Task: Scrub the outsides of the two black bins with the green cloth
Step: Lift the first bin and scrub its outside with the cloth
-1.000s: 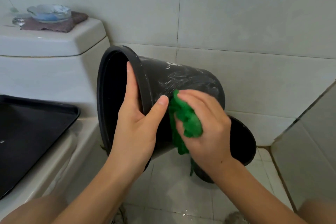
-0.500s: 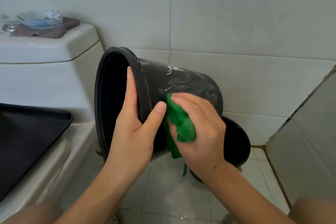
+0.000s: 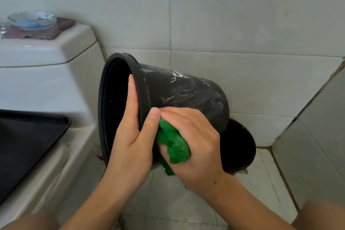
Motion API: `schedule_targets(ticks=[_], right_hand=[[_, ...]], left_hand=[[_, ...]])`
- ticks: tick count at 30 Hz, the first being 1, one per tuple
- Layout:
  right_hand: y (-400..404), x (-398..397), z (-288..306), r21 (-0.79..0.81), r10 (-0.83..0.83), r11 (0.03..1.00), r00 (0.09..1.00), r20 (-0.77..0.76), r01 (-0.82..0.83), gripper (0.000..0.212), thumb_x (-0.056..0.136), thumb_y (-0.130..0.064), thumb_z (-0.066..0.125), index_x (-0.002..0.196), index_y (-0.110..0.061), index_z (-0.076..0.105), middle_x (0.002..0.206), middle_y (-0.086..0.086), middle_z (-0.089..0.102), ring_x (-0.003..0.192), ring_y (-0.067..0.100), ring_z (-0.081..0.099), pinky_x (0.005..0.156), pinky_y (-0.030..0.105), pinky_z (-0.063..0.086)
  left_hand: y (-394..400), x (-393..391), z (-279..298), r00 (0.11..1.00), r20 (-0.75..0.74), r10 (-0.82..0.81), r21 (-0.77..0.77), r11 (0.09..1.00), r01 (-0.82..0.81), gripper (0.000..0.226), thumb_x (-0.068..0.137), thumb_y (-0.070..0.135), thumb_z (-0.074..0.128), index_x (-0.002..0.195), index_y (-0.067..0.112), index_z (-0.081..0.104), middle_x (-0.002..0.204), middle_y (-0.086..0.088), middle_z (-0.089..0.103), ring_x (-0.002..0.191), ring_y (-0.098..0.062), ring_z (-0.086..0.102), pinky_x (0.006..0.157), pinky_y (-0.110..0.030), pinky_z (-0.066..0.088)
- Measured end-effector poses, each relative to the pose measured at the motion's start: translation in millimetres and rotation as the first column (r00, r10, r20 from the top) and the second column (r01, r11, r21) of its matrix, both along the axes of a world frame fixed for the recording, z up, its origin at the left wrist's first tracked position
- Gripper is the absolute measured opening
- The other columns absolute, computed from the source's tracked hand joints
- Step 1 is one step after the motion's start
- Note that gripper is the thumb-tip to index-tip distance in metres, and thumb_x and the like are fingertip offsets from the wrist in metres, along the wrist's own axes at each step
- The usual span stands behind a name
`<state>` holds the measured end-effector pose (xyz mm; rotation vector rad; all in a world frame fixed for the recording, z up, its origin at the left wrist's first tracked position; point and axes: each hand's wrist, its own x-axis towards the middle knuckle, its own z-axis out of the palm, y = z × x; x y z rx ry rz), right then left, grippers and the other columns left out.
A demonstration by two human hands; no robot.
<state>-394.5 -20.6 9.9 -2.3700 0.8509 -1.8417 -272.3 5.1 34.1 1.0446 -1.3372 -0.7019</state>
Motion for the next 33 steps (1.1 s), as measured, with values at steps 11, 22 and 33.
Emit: schedule_targets(ticks=[11,22,33], right_hand=[[-8.5,-16.2,-1.4,-0.020,-0.096,0.995,0.995,0.006,0.096,0.032,0.078,0.000,0.074,0.110,0.000,0.070,0.110,0.009,0.070,0.105,0.023,0.066,0.093,0.031,0.051],[-51.3,-67.5,-30.1,0.470,-0.459,0.820,0.866,0.200,0.326,0.026,0.088,-0.014,0.066,0.114,-0.014,0.067,0.106,-0.005,0.065,0.096,0.001,0.058,0.084,0.005,0.042],[-23.5,-23.9,-25.5,0.365,-0.305,0.907,0.927,0.220,0.212,0.026,0.082,-0.014,0.068,0.108,-0.011,0.069,0.103,-0.003,0.067,0.098,0.010,0.063,0.090,0.024,0.050]], left_hand=[[4.3,0.6,-0.6,0.997,-0.051,-0.049,-0.046,0.998,0.047,0.073,0.087,0.038,0.049,0.155,0.034,0.021,0.150,0.018,0.046,0.140,-0.004,0.041,0.118,-0.035,0.032],[12.9,8.6,8.2,0.989,-0.114,-0.095,-0.077,0.993,0.086,0.065,0.094,0.017,0.045,0.154,0.034,0.026,0.148,0.014,0.051,0.138,-0.007,0.044,0.113,-0.027,0.035],[6.2,0.3,-1.7,0.988,-0.094,-0.120,-0.067,0.991,0.114,0.072,0.086,0.033,0.051,0.153,0.041,0.024,0.152,0.013,0.045,0.142,-0.010,0.040,0.119,-0.047,0.025]])
